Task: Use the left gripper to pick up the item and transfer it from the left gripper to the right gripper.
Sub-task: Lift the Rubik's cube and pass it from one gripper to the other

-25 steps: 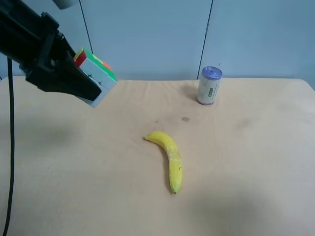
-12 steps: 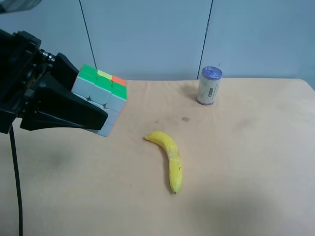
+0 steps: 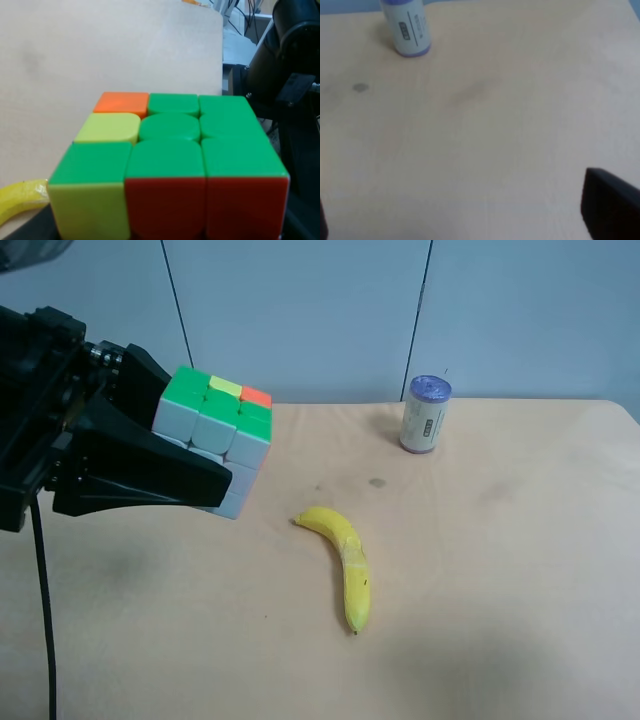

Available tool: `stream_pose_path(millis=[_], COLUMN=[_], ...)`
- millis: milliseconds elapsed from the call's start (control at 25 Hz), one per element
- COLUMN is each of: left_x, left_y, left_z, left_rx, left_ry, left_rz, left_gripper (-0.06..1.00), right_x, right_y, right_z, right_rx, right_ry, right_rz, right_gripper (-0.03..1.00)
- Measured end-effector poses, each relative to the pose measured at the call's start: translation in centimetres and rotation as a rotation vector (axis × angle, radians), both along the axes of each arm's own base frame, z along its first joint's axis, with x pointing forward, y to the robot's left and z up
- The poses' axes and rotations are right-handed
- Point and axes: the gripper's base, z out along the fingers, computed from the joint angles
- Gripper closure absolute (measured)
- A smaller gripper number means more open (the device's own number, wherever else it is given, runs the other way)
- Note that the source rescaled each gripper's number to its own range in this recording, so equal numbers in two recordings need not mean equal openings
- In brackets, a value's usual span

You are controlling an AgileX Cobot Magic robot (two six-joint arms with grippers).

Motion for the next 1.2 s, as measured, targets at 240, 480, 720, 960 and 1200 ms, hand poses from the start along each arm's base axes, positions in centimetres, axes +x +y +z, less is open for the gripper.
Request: stream_pose_path(millis=[240, 480, 720, 960, 1200], left_x=[0.1, 0.6, 1.1, 1.2, 1.3], left_y=[-0.2, -0.5, -0.9, -1.0, -1.0], left_z=[0.3, -0.4, -0.8, -0.6, -0.6], left_rx=[-0.036, -0.035, -0.052, -0.078, -0.078], left_ry=[-0.034, -0.011, -0.008, -0.034, -0.040], left_rz=[-0.019, -0.033, -0.047, -0.054, -0.047], left_gripper=[0.94, 0.94, 0.94, 0.94, 0.94], right_x=[0.0, 0.0, 0.0, 2.4, 6.8], right_y=[0.0, 0.0, 0.6, 2.1, 4.3], right_z=[0.0, 0.0, 0.1, 2.4, 4.1], right_rx=[0.000, 0.000, 0.062, 0.285, 0.548], right_ry=[0.000, 0.000, -0.007, 0.081, 0.135], right_rz=[0.000, 0.000, 0.037, 0.114, 0.282], right_gripper=[-0.03, -0.03, -0.03, -0.03, -0.03])
